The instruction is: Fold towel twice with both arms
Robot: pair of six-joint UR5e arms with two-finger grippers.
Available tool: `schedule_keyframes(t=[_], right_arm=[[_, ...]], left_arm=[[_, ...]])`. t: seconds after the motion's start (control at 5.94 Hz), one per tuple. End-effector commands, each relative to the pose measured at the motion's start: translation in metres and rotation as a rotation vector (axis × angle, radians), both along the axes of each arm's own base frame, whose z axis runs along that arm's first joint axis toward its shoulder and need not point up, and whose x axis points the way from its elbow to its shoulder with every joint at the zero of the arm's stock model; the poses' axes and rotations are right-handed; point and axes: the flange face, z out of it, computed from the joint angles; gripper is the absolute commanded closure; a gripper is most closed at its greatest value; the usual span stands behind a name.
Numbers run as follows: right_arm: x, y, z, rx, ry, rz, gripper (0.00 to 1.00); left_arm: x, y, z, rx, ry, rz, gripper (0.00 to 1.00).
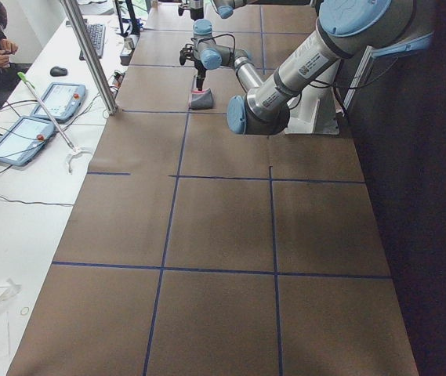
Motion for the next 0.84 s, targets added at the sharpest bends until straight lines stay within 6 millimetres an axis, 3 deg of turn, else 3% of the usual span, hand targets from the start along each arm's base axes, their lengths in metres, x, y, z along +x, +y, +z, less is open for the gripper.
schedule_keyframes(t=[0.0, 0.17, 0.34, 0.51, 0.67], right_arm=[[0.043, -0.010, -0.016, 0.110, 0.000, -0.013, 0.00], [0.085, -0.015, -0.005, 0.160, 0.025, -0.054, 0.00], [0.121, -0.011, 0.002, 0.161, 0.069, -0.109, 0.00], [0.162, 0.000, -0.011, 0.148, 0.104, -0.164, 0.00], [0.176, 0.017, -0.034, 0.126, 0.125, -0.214, 0.00]], left_arm=[[-0.154, -0.046, 0.104, 0.031, -0.018, 0.028, 0.00], [-0.236, -0.068, 0.165, 0.063, -0.041, 0.036, 0.00], [-0.298, -0.078, 0.217, 0.083, -0.063, 0.050, 0.00], [-0.357, -0.077, 0.273, 0.081, -0.072, 0.072, 0.00], [-0.399, -0.078, 0.312, 0.033, -0.109, 0.101, 0.00]])
